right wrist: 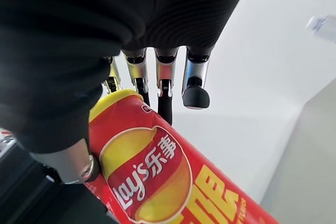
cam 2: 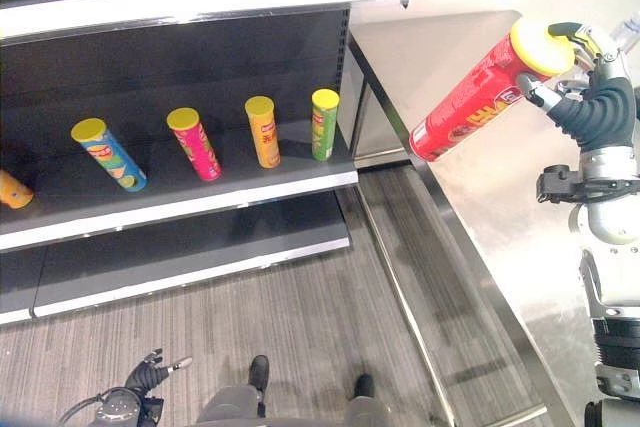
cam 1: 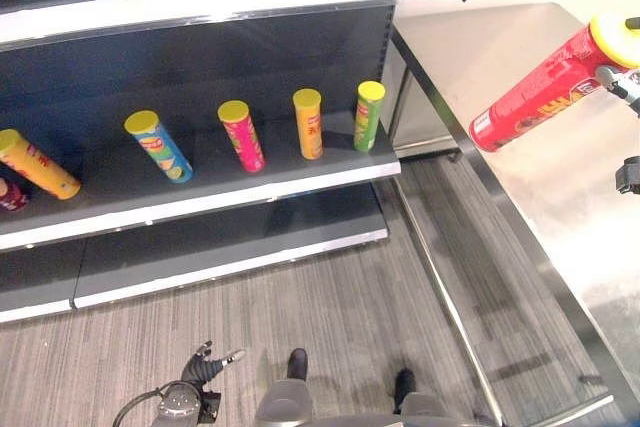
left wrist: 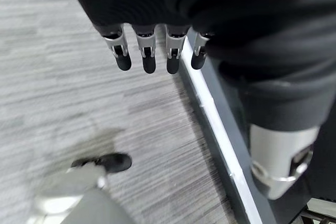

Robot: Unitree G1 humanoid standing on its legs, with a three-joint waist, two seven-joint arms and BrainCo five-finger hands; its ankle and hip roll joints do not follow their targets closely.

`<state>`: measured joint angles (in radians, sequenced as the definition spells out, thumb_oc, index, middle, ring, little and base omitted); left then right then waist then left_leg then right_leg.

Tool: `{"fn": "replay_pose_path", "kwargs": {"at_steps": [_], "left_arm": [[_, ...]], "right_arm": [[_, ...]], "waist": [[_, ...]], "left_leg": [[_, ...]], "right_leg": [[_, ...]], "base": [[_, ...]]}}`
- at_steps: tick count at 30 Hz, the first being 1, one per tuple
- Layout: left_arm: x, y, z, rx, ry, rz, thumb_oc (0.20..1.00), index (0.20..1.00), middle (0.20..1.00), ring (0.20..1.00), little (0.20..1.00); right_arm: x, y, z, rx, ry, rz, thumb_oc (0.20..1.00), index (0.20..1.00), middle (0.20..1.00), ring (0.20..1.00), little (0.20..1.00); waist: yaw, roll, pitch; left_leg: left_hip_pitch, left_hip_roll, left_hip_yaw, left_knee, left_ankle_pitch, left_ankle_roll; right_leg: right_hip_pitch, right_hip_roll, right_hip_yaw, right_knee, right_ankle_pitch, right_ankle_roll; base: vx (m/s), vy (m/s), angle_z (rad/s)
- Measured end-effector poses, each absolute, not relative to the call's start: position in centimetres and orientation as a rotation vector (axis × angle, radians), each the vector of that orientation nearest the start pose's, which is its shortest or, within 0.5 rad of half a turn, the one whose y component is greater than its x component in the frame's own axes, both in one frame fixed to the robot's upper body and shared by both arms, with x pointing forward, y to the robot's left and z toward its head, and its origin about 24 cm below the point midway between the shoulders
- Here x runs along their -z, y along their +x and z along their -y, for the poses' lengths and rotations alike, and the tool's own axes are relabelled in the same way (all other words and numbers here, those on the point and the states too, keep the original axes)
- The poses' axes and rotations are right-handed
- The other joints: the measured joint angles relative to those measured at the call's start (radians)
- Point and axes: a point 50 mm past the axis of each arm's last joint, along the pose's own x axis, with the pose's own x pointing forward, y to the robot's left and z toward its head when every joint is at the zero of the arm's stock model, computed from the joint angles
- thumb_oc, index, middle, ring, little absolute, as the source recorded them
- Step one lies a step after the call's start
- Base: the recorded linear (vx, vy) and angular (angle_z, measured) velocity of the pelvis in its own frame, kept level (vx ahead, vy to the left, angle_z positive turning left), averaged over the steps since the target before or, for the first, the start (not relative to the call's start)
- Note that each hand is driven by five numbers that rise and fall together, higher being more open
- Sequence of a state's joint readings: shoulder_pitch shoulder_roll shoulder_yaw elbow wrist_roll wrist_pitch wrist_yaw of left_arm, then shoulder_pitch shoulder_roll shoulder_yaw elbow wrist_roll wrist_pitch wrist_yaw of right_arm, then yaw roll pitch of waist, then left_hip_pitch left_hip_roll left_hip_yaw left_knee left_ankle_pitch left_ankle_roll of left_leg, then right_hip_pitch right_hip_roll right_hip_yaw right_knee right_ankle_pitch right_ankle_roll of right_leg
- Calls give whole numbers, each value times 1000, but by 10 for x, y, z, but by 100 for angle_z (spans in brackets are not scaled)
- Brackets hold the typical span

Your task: Put the goods on the table back onto the shelves and tidy them up.

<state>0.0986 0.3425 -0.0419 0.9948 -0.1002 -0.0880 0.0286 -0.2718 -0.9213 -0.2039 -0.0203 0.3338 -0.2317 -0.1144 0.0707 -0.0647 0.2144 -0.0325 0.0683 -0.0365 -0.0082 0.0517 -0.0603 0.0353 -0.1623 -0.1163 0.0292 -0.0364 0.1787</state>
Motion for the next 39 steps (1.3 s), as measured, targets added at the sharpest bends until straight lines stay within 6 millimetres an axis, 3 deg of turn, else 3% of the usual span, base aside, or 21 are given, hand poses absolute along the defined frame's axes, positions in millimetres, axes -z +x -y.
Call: {"fn": "replay_pose_path", "kwargs": {"at_steps": [5,10,12,13,15,17,18,19,20,21,22,24,28,30,32,33,35,36,37,38,39], "left_arm": [[141,95,-262,-177,223,-1025,1000,1000,1000,1000,1000],[138,107,-262,-178,224,-988,1000,1000,1000,1000,1000],[139,101,-265,-192,226,-1007,1000,1000,1000,1000,1000],[139,101,-268,-193,235,-1014,1000,1000,1000,1000,1000],[136,103,-279,-223,252,-1016,1000,1000,1000,1000,1000],[134,106,-278,-213,261,-1002,1000,1000,1000,1000,1000],[134,106,-278,-214,262,-1000,1000,1000,1000,1000,1000],[134,107,-277,-210,262,-996,1000,1000,1000,1000,1000],[135,109,-271,-201,253,-983,1000,1000,1000,1000,1000],[133,115,-269,-198,254,-956,1000,1000,1000,1000,1000],[123,126,-283,-216,300,-916,1000,1000,1000,1000,1000],[116,137,-291,-217,326,-883,1000,1000,1000,1000,1000],[113,136,-298,-221,356,-888,1000,1000,1000,1000,1000],[117,129,-297,-223,351,-910,1000,1000,1000,1000,1000],[120,125,-292,-214,344,-922,1000,1000,1000,1000,1000],[123,123,-287,-209,327,-928,1000,1000,1000,1000,1000],[124,121,-286,-214,321,-937,1000,1000,1000,1000,1000],[123,121,-289,-230,317,-934,1000,1000,1000,1000,1000],[121,121,-294,-256,309,-926,1000,1000,1000,1000,1000],[120,119,-299,-273,312,-929,1000,1000,1000,1000,1000],[121,116,-300,-276,310,-942,1000,1000,1000,1000,1000]], "right_arm": [[-256,262,300,195,-559,673,200,200,200,200,200],[-274,256,291,135,-632,726,200,200,200,200,200],[-287,254,283,109,-647,780,200,200,200,200,200],[-289,254,283,108,-655,787,200,200,200,200,200],[-287,254,284,106,-662,777,200,200,200,200,200],[-284,253,287,114,-658,763,200,200,200,200,200],[-281,254,287,114,-643,759,200,200,200,200,200],[-281,254,286,112,-643,763,200,200,200,200,200],[-286,254,284,105,-654,780,200,200,200,200,200],[-286,252,284,108,-649,788,200,200,200,200,200],[-268,258,281,99,-578,751,200,200,200,200,200],[-257,261,277,57,-582,705,200,200,200,200,200],[-256,260,272,40,-566,719,200,200,200,200,200],[-259,259,269,43,-578,743,200,200,200,200,200],[-255,261,270,55,-589,718,200,200,200,200,200],[-252,261,271,64,-588,705,200,200,200,200,200],[-249,263,269,54,-586,688,200,200,200,200,200],[-245,264,266,41,-582,679,200,200,200,200,200],[-240,266,263,12,-586,656,200,200,200,200,200],[-239,267,259,-16,-600,651,200,200,200,200,200],[-242,267,256,-36,-611,660,200,200,200,200,200]], "waist": [[-11,11,-8],[-5,39,-7],[8,59,-2],[4,40,3],[-16,11,12],[-28,15,13],[-40,30,5],[-44,38,0],[-59,67,-16],[-78,87,-30],[-79,13,-22],[-55,-12,-20],[-24,-27,-26],[-24,-13,-21],[-17,-5,-18],[-28,13,-19],[-32,26,-18],[-31,28,-17],[-31,25,-17],[-21,19,-18],[-5,-5,-25]], "left_leg": [[-3,1,-66,10,7,-10],[-89,-18,-88,83,25,-39],[-86,5,-84,30,16,-53],[-97,21,-78,51,1,-62],[-138,143,-28,149,-46,-62],[-108,251,-60,141,-43,-118],[-56,304,-92,89,-12,-173],[-30,304,-106,68,-6,-186],[-5,279,-119,46,15,-183],[-3,262,-86,35,-61,-206],[-11,186,-84,50,-50,-188],[-31,149,-90,70,-57,-182],[-48,81,-97,93,-76,-119],[-72,62,-89,106,-85,-105],[-145,18,-45,237,-106,-61],[-181,9,-24,286,-131,-29],[-182,-4,-21,284,-143,-16],[-174,9,-19,263,-136,-7],[-158,34,-52,204,-99,13],[-125,47,-47,143,-60,1],[-97,50,-34,100,-30,-14]], "right_leg": [[85,34,-7,-101,18,-22],[98,30,-68,-118,17,-25],[91,26,-79,-116,41,-62],[78,2,-90,-115,60,-70],[70,-18,-92,-96,49,-76],[85,-34,-86,-91,49,-66],[102,-49,-87,-92,51,-58],[108,-64,-86,-95,53,-44],[116,-78,-85,-107,66,1],[120,-104,-91,-102,71,44],[102,-172,-91,-77,93,42],[80,-207,-94,-52,146,38],[46,-268,-71,31,209,42],[20,-292,-64,42,238,32],[-26,-310,-80,45,312,-29],[-31,-317,-85,46,341,-39],[-65,-330,-32,56,399,-35],[-80,-314,2,73,322,30],[-102,-133,31,267,36,53],[-104,-58,-2,295,-77,-11],[-85,-5,-5,247,-128,-45]], "base": [[0,-47,39],[-82,98,51],[-108,346,18],[-67,387,12],[27,284,19],[5,416,3],[-22,476,-9],[-37,514,-1],[-83,424,19],[-102,418,32],[-74,279,31],[-75,258,18],[-191,429,23],[-121,283,-4],[-121,454,-14],[-50,254,-1],[-30,262,-8],[-11,333,4],[-5,167,11],[15,132,3],[82,95,11]]}}
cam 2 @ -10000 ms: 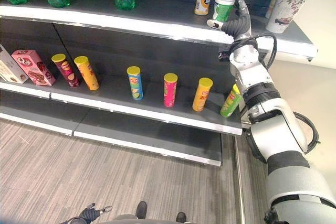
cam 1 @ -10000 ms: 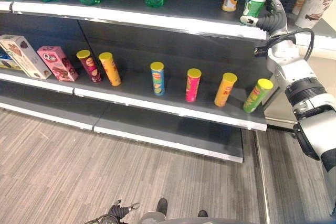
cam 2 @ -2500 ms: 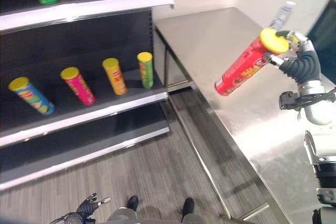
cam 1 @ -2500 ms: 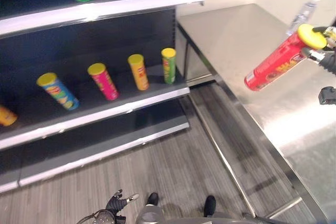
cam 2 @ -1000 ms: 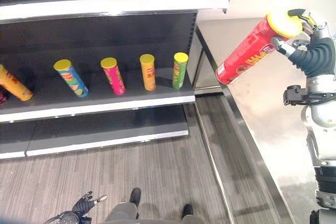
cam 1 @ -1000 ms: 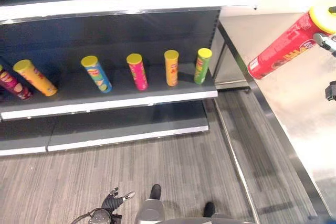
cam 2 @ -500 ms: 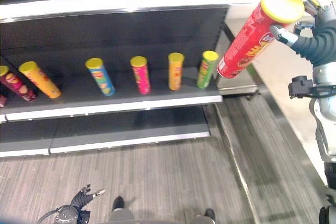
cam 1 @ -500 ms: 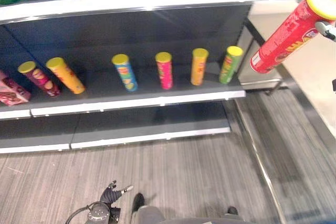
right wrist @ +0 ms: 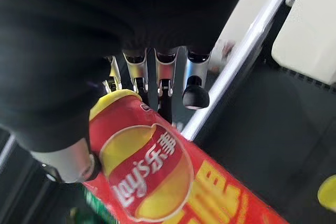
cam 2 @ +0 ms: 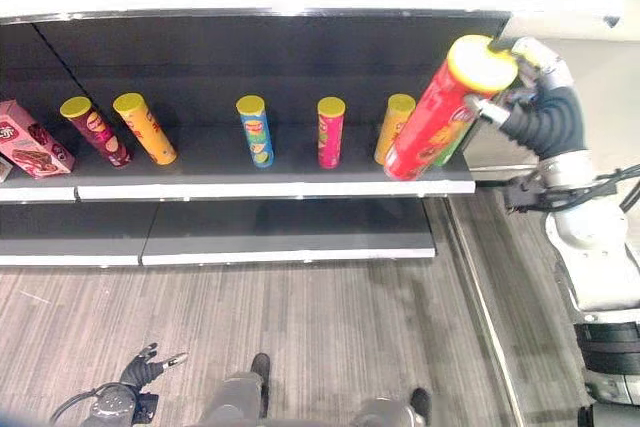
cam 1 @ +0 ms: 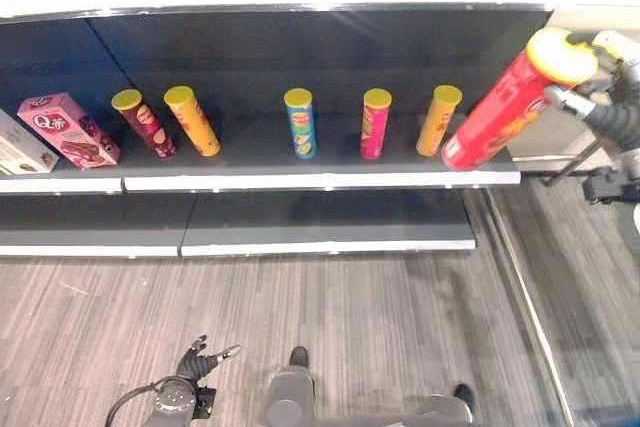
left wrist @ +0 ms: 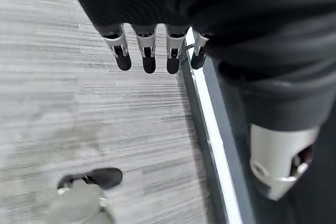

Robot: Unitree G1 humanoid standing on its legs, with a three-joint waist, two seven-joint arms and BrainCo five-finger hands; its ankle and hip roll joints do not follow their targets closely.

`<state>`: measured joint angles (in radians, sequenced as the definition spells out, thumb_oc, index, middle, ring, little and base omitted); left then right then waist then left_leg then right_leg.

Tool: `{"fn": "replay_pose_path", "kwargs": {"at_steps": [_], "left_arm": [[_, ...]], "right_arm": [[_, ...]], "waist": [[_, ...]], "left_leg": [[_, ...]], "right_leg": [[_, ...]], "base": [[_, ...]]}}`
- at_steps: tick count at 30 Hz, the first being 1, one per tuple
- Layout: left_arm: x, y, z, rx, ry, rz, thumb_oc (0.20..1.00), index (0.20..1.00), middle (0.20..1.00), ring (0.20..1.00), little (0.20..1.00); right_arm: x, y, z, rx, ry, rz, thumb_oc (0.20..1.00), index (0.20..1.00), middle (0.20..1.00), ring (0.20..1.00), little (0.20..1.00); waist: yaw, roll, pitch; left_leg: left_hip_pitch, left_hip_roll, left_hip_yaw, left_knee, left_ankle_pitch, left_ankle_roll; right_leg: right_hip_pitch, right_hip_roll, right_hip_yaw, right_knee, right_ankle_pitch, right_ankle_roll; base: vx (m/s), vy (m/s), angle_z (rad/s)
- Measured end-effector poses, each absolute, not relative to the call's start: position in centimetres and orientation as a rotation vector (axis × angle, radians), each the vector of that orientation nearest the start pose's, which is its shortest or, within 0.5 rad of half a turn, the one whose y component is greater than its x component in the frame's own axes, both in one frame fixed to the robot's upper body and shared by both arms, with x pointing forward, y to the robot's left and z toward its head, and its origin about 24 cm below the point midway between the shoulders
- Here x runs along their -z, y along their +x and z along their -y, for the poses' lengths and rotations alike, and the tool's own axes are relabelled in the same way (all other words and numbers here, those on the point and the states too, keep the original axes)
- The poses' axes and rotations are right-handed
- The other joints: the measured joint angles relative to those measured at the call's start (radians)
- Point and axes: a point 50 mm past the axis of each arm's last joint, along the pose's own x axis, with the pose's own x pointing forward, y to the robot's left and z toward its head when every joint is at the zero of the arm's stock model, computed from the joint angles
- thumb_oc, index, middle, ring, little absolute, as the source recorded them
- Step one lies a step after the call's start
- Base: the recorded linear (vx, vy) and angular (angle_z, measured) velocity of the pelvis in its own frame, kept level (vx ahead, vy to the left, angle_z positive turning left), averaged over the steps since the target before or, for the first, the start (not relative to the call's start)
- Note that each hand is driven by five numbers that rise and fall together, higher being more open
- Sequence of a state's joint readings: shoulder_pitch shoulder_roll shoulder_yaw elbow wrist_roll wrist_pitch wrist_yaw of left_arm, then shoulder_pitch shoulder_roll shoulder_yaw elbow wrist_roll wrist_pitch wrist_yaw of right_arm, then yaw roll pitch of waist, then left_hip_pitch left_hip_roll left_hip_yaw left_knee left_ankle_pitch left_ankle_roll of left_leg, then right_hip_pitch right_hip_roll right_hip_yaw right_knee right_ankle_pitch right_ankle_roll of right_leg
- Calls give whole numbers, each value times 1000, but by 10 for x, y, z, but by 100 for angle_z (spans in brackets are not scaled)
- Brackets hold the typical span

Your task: Put the goods on the table back onto the shelves and tidy them up.

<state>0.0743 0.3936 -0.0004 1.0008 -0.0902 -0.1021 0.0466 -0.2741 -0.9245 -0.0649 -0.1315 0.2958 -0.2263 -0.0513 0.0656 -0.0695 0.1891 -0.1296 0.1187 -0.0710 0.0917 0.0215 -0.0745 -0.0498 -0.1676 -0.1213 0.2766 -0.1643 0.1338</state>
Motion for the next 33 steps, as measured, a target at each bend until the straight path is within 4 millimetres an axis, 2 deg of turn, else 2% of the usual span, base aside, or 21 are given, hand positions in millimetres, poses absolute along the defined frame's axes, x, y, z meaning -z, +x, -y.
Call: {"fn": "replay_pose_path", "kwargs": {"at_steps": [1,3,5,7,11,12,14,16,17,18,20,22,23,24,25,26,28,30,31,32,33], "left_arm": [[127,110,-292,-266,285,-971,1000,1000,1000,1000,1000],[132,110,-278,-218,275,-985,1000,1000,1000,1000,1000],[139,101,-267,-174,262,-1015,1000,1000,1000,1000,1000],[142,95,-261,-158,248,-1035,1000,1000,1000,1000,1000],[138,101,-267,-160,263,-1014,1000,1000,1000,1000,1000],[136,107,-267,-158,267,-993,1000,1000,1000,1000,1000],[136,108,-266,-157,265,-989,1000,1000,1000,1000,1000],[139,102,-265,-155,262,-1013,1000,1000,1000,1000,1000],[139,100,-266,-161,262,-1022,1000,1000,1000,1000,1000],[140,98,-268,-164,266,-1032,1000,1000,1000,1000,1000],[137,97,-277,-176,291,-1037,1000,1000,1000,1000,1000],[136,100,-273,-149,310,-1022,1000,1000,1000,1000,1000],[136,98,-276,-154,320,-1027,1000,1000,1000,1000,1000],[125,122,-288,-173,353,-965,1000,1000,1000,1000,1000],[122,130,-288,-173,357,-941,1000,1000,1000,1000,1000],[113,143,-291,-169,377,-881,1000,1000,1000,1000,1000],[112,145,-292,-172,389,-870,1000,1000,1000,1000,1000],[112,143,-293,-178,391,-872,1000,1000,1000,1000,1000],[113,141,-295,-187,387,-881,1000,1000,1000,1000,1000],[114,140,-294,-187,385,-887,1000,1000,1000,1000,1000],[116,137,-292,-186,379,-896,1000,1000,1000,1000,1000]], "right_arm": [[-248,266,255,-44,-633,682,200,200,200,200,200],[-252,265,257,-46,-654,681,200,200,200,200,200],[-252,265,259,-52,-669,669,200,200,200,200,200],[-251,266,258,-66,-665,664,200,200,200,200,200],[-252,264,248,-137,-649,673,200,200,200,200,200],[-253,263,246,-156,-640,677,200,200,200,200,200],[-255,263,246,-161,-645,680,200,200,200,200,200],[-258,262,246,-163,-651,690,200,200,200,200,200],[-256,263,245,-167,-648,685,200,200,200,200,200],[-253,263,244,-170,-642,675,200,200,200,200,200],[-247,265,242,-162,-596,677,200,200,200,200,200],[-243,263,245,-159,-620,654,200,200,200,200,200],[-236,264,243,-154,-586,648,200,200,200,200,200],[-222,260,237,-162,-547,628,200,200,200,200,200],[-221,259,236,-166,-550,626,200,200,200,200,200],[-216,257,234,-164,-530,624,200,200,200,200,200],[-211,261,229,-165,-491,618,200,200,200,200,200],[-211,263,222,-195,-517,616,200,200,200,200,200],[-215,265,219,-201,-534,632,200,200,200,200,200],[-215,265,220,-200,-534,631,200,200,200,200,200],[-214,266,220,-199,-535,625,200,200,200,200,200]], "waist": [[-3,2,-6],[-18,4,-6],[-6,2,-7],[-17,-5,-8],[-4,-21,-3],[-12,-22,2],[-9,-12,13],[-6,5,18],[-11,8,20],[-16,-4,28],[-21,-24,37],[-27,9,33],[-24,11,34],[-37,-28,34],[-36,-26,33],[-32,-19,32],[-16,-2,27],[-6,14,27],[0,9,25],[-3,8,24],[1,11,23]], "left_leg": [[5,-8,-13,-33,26,-10],[3,-16,-41,-58,38,13],[13,-26,-59,-62,46,5],[22,-50,-90,-66,61,-17],[22,-84,-106,-41,62,-19],[-6,-98,-82,5,62,-19],[-9,-96,-80,15,62,-19],[-34,-64,-41,13,20,-33],[-41,-46,8,15,12,-16],[-63,-36,31,38,6,-19],[-131,40,12,75,-1,-36],[-124,110,-12,16,6,-43],[-77,96,-20,-24,65,-121],[-78,1,1,-15,67,-79],[-74,-15,3,-16,68,-63],[-53,-59,14,-12,51,-29],[-37,-71,32,-9,31,14],[-28,-95,41,-26,31,37],[-31,-120,53,-29,26,46],[-27,-133,50,-36,28,49],[-18,-138,52,-44,29,50]], "right_leg": [[70,44,-6,-124,8,-11],[102,96,91,-181,-8,-24],[115,94,97,-186,1,-17],[167,83,80,-232,4,-12],[204,58,46,-245,6,-8],[214,51,22,-251,0,-1],[223,53,12,-252,-8,1],[228,46,2,-267,19,-19],[227,47,1,-271,23,-21],[221,32,3,-274,32,-20],[217,9,2,-302,48,-11],[233,-6,9,-303,41,15],[255,-36,32,-314,41,31],[253,-120,30,-300,116,25],[253,-135,30,-292,146,22],[241,-170,30,-255,221,25],[187,-207,17,-170,223,54],[174,-206,18,-248,201,86],[165,-207,16,-315,242,79],[163,-204,6,-319,274,83],[166,-210,-22,-311,269,88]], "base": [[94,91,26],[98,42,61],[142,-13,40],[141,-25,40],[37,55,33],[37,180,50],[86,171,21],[141,276,-4],[145,304,6],[154,301,0],[162,340,-7],[165,360,-15],[122,342,1],[76,559,7],[11,637,41],[-17,519,6],[-37,273,-16],[-25,245,-17],[7,146,6],[14,227,12],[17,205,10]]}}
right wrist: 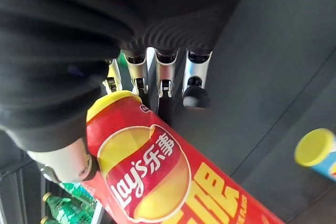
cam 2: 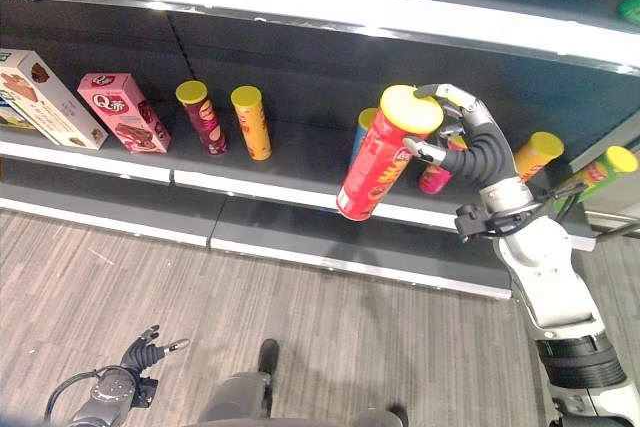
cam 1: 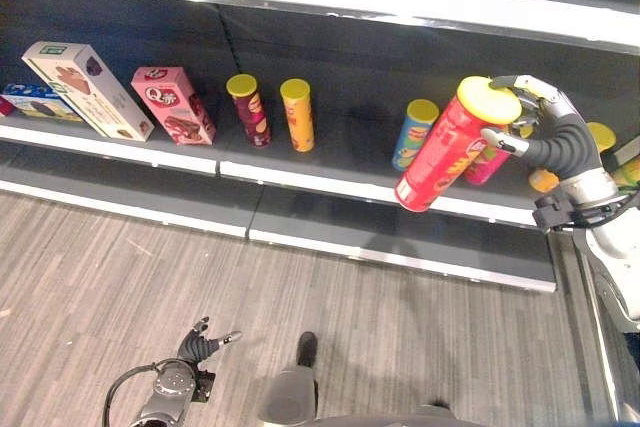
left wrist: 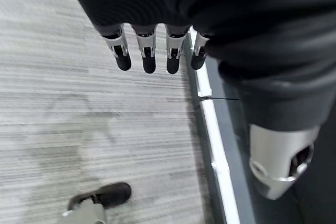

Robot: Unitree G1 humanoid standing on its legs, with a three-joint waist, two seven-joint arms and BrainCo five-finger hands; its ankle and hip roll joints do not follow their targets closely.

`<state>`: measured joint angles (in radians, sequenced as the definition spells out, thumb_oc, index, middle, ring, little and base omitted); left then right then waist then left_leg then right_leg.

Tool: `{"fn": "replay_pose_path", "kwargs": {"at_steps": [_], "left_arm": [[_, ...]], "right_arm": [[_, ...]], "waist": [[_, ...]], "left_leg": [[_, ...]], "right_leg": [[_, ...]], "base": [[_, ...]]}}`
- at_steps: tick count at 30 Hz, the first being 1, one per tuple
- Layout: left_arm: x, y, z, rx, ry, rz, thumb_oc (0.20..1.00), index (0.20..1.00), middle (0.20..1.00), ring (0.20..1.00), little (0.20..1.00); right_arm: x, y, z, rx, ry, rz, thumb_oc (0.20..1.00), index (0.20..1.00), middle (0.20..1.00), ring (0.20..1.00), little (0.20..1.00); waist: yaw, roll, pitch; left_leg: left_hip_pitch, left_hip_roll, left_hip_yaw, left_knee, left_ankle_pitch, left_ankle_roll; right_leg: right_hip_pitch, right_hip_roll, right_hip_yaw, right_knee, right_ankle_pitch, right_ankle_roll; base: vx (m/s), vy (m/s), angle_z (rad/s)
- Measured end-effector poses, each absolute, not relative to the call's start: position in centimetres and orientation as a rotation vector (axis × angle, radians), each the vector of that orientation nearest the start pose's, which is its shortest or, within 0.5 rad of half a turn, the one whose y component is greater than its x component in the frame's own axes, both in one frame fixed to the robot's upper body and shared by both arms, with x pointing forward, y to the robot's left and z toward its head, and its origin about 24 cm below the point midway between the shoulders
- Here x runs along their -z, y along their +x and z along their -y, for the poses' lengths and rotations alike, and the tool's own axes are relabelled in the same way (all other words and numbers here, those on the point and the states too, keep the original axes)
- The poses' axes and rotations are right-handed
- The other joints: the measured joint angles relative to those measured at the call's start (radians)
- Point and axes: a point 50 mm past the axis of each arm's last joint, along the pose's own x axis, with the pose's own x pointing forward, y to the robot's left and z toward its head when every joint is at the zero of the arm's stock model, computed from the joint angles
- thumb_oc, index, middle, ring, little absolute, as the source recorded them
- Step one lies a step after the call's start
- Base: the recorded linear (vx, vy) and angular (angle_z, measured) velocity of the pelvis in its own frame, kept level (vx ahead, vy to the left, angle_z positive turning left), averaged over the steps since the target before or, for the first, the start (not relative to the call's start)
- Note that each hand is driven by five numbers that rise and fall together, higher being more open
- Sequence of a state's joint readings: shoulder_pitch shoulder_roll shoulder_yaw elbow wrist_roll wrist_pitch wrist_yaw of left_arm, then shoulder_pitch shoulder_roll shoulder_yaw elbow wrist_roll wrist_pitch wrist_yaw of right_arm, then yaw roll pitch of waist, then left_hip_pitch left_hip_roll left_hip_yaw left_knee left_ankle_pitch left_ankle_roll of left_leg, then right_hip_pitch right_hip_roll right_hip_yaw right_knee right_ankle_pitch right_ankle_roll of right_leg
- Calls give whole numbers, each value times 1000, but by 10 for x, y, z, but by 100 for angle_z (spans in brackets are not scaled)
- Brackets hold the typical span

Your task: Put the goods on the table back onto the shelves and tidy them up.

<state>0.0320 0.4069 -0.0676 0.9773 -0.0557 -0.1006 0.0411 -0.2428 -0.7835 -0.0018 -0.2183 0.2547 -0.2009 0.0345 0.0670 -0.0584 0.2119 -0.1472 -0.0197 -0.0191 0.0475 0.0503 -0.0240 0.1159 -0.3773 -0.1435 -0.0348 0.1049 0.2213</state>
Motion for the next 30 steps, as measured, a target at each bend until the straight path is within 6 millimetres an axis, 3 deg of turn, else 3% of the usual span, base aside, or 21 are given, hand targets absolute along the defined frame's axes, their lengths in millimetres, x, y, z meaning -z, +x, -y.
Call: {"fn": "replay_pose_path", "kwargs": {"at_steps": [4,8,9,11,13,14,18,22,30], "left_arm": [[125,114,-290,-183,368,-961,1000,1000,1000,1000,1000],[132,99,-285,-162,379,-1016,1000,1000,1000,1000,1000],[132,99,-285,-165,378,-1016,1000,1000,1000,1000,1000],[132,100,-285,-163,380,-1014,1000,1000,1000,1000,1000],[131,106,-282,-156,375,-1002,1000,1000,1000,1000,1000],[134,108,-274,-146,356,-998,1000,1000,1000,1000,1000],[140,99,-262,-128,325,-1019,1000,1000,1000,1000,1000],[142,92,-259,-125,316,-1037,1000,1000,1000,1000,1000],[140,97,-260,-126,322,-1014,1000,1000,1000,1000,1000]], "right_arm": [[-209,268,220,-199,-536,591,200,200,200,200,200],[-193,277,209,-253,-559,530,200,200,200,200,200],[-191,277,206,-271,-570,524,200,200,200,200,200],[-191,279,196,-313,-576,535,200,200,200,200,200],[-194,281,193,-330,-590,542,200,200,200,200,200],[-193,280,197,-318,-606,531,200,200,200,200,200],[-196,280,199,-316,-657,535,200,200,200,200,200],[-195,280,197,-324,-658,532,200,200,200,200,200],[-193,283,187,-346,-716,546,200,200,200,200,200]], "waist": [[14,11,-6],[6,27,-8],[10,33,-8],[15,42,-1],[4,34,3],[-35,39,4],[-13,61,8],[-5,57,16],[26,38,28]], "left_leg": [[11,-12,2,-18,1,2],[58,-5,-28,-50,6,32],[73,11,-29,-76,9,44],[77,32,-29,-97,20,43],[71,40,-40,-96,25,37],[67,18,-100,-99,26,24],[67,48,-114,-100,34,-14],[64,54,-141,-102,41,-28],[46,31,-181,-110,42,-29]], "right_leg": [[-2,1,-7,10,6,1],[-67,4,3,169,-16,10],[-80,33,35,170,-85,0],[-150,121,60,109,-126,3],[-189,201,104,65,-119,-10],[-170,222,111,31,-74,-67],[-118,257,70,-55,-39,-81],[-107,267,39,-55,-44,-101],[-104,248,-5,-55,-58,-92]], "base": [[0,181,3],[32,120,8],[3,-3,-4],[22,-5,-10],[93,-50,46],[63,-88,92],[52,-100,33],[29,-44,24],[-11,-28,16]]}}
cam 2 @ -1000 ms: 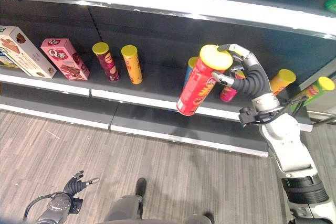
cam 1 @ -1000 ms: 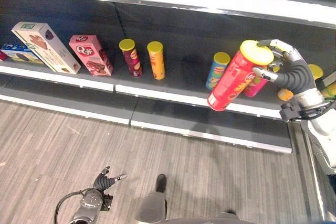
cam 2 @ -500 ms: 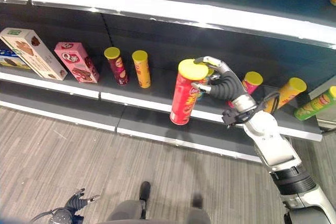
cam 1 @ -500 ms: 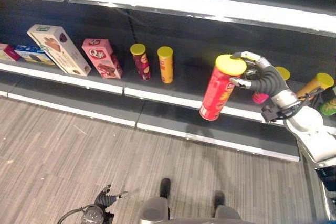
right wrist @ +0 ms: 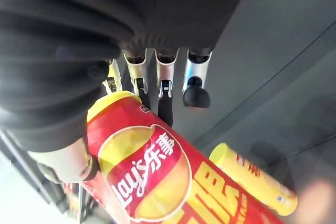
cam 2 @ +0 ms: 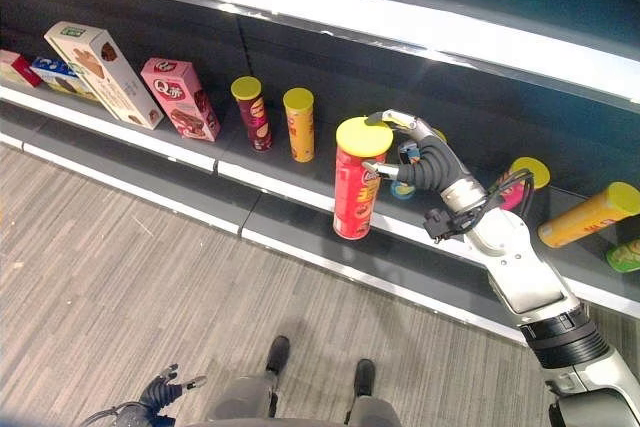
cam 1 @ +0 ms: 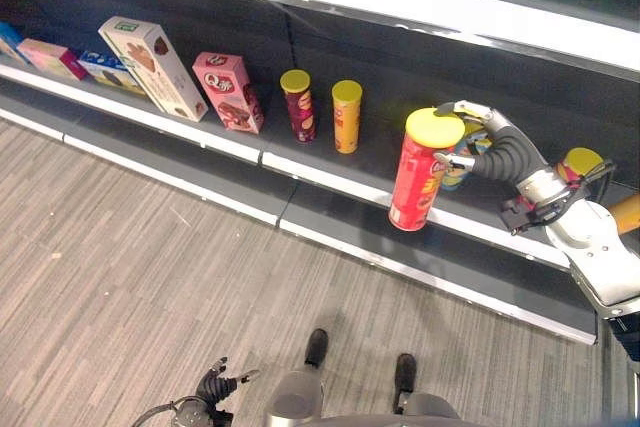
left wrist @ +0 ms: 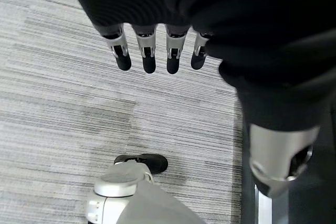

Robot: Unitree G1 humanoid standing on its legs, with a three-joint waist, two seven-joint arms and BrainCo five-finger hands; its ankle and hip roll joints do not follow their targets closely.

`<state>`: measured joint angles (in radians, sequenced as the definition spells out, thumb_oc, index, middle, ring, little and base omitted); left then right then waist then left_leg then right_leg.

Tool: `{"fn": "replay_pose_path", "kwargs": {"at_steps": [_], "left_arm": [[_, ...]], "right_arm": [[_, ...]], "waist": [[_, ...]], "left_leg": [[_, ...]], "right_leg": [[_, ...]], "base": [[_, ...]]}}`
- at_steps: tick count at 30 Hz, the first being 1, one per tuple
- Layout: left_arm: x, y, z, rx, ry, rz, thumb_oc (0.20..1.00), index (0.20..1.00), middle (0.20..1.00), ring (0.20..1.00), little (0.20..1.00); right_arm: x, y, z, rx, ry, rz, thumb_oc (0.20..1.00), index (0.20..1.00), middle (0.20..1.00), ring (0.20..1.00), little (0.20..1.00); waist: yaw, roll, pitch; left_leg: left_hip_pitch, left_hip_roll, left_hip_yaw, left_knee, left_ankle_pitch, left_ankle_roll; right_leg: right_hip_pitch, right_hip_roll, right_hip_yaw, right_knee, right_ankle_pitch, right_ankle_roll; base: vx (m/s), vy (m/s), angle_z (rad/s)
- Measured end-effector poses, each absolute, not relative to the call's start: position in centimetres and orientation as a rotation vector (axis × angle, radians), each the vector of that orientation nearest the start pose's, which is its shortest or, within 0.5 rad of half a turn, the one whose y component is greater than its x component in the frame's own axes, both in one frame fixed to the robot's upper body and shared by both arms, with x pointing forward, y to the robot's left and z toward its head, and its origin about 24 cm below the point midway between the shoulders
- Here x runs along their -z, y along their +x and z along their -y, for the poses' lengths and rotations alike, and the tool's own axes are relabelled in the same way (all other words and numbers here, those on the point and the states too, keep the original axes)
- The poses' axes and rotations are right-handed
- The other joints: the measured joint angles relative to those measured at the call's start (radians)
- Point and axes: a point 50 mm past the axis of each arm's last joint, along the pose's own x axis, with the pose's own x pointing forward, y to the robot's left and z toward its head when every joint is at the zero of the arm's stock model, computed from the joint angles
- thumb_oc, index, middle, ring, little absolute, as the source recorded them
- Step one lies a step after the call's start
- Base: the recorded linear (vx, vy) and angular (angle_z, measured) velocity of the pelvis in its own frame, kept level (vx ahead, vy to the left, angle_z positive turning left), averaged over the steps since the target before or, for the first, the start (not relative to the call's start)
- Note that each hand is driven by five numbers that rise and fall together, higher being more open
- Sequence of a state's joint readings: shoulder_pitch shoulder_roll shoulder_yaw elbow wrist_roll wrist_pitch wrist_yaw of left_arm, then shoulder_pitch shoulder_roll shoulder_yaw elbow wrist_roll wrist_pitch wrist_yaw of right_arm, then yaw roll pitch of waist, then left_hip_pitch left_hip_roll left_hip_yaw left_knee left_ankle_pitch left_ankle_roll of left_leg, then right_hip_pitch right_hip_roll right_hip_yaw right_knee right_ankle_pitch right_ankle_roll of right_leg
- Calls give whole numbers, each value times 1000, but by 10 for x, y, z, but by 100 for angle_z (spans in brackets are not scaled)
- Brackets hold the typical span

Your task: Put the goods on the table back onto the shelves and tidy them up.

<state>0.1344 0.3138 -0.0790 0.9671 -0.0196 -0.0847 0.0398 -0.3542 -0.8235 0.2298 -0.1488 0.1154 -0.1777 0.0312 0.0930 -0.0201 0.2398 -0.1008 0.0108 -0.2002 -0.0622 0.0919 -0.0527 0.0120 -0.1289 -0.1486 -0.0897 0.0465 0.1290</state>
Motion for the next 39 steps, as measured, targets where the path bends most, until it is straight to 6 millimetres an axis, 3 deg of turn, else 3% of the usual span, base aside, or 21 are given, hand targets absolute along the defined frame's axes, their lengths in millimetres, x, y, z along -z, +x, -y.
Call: {"fn": "replay_pose_path", "kwargs": {"at_steps": [3,9,20,28,32,39], "left_arm": [[136,106,-261,-128,332,-983,1000,1000,1000,1000,1000],[134,112,-260,-140,347,-961,1000,1000,1000,1000,1000],[123,133,-254,-118,382,-858,1000,1000,1000,1000,1000],[119,139,-251,-103,401,-823,1000,1000,1000,1000,1000],[116,149,-248,-99,404,-785,1000,1000,1000,1000,1000],[111,160,-239,-98,380,-731,1000,1000,1000,1000,1000]], "right_arm": [[-194,291,191,-282,-778,546,200,200,200,200,200],[-197,302,196,-120,-900,579,200,200,200,200,200],[-210,317,217,215,-1050,639,200,200,200,200,200],[-215,323,235,389,-1001,623,200,200,200,200,200],[-229,320,249,550,-934,669,200,200,200,200,200],[-240,323,249,636,-885,704,200,200,200,200,200]], "waist": [[23,-2,18],[65,26,57],[93,60,105],[111,74,142],[115,93,171],[118,108,178]], "left_leg": [[-40,-12,-15,19,0,0],[-91,-34,-60,35,1,0],[-162,-62,-93,56,2,2],[-209,-66,-95,63,2,2],[-236,-68,-100,64,7,3],[-252,-69,-100,64,7,3]], "right_leg": [[-21,-7,-18,0,-2,2],[-39,-20,-63,0,-6,5],[-81,-39,-106,0,-11,10],[-120,-39,-110,0,-12,11],[-144,-40,-115,0,-10,12],[-158,-41,-114,0,-10,12]], "base": [[-81,-20,22],[-22,3,22],[-27,16,12],[-12,12,3],[-17,4,5],[-2,1,0]]}}
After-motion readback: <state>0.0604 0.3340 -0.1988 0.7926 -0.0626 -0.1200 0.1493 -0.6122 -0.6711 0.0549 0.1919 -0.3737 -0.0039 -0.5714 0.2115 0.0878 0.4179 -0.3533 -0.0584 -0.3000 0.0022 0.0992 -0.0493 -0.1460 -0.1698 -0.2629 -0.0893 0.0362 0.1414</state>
